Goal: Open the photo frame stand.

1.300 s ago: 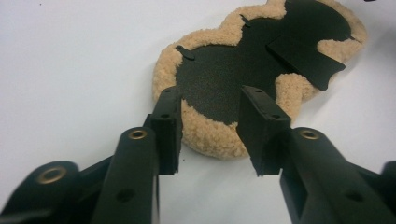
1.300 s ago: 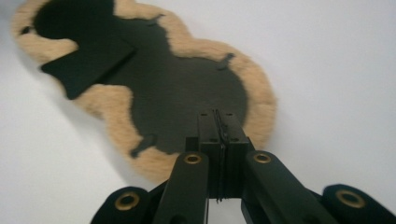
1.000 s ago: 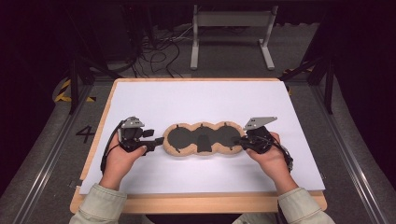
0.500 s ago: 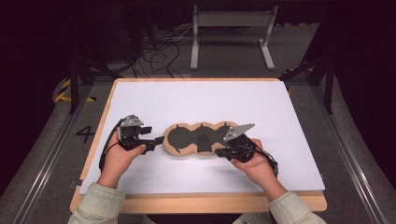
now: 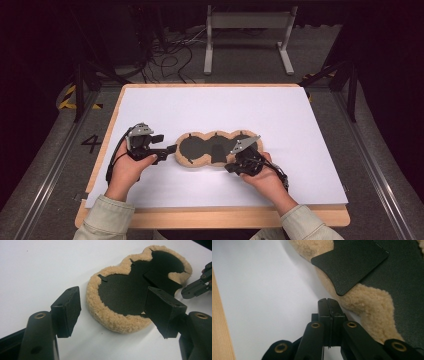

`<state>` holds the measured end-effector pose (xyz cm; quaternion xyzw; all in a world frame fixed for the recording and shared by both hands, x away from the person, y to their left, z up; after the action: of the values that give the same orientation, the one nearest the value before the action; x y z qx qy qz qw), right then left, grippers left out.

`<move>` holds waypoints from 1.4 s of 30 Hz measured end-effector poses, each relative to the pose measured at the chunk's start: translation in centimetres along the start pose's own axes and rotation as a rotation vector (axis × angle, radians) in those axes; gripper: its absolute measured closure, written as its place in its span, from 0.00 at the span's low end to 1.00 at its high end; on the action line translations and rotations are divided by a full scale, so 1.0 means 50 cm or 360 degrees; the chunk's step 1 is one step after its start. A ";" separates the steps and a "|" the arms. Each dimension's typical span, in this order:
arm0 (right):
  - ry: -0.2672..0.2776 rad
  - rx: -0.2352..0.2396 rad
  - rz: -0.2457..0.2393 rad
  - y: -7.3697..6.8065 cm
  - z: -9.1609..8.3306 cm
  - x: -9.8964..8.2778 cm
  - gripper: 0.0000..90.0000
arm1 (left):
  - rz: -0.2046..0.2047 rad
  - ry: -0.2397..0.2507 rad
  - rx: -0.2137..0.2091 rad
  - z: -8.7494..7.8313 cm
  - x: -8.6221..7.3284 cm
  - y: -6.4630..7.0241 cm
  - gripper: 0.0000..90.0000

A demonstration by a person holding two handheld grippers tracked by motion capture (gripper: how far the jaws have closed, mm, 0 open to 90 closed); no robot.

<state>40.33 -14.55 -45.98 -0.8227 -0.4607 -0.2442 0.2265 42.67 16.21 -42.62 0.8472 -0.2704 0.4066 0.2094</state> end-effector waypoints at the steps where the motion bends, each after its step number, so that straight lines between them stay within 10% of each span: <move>1: 0.0005 0.0002 0.0015 0.001 0.003 0.000 1.00 | 0.0006 -0.0002 0.0005 0.001 -0.001 -0.001 0.33; 27: 0.0367 -0.0103 0.0020 0.011 -0.041 0.035 1.00 | -0.0019 -0.0043 0.0018 0.013 -0.012 0.000 0.33; 42: 0.0387 -0.0149 -0.0058 -0.005 -0.092 0.041 0.87 | -0.0085 -0.0042 0.0010 0.002 -0.002 -0.002 0.19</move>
<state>40.18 -15.86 -41.11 -0.7881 -0.4330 -0.3674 0.2376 42.74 16.26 -42.77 0.8600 -0.2491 0.3904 0.2141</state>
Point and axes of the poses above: each handheld gripper's, and its own axes: z roughly forward along the jaws, x roughly out of its top, y roughly to its right, the point moved 3 cm from there along z, roughly forward along the jaws, and after that the axes turned 5 degrees about x, right-handed, at the moved point
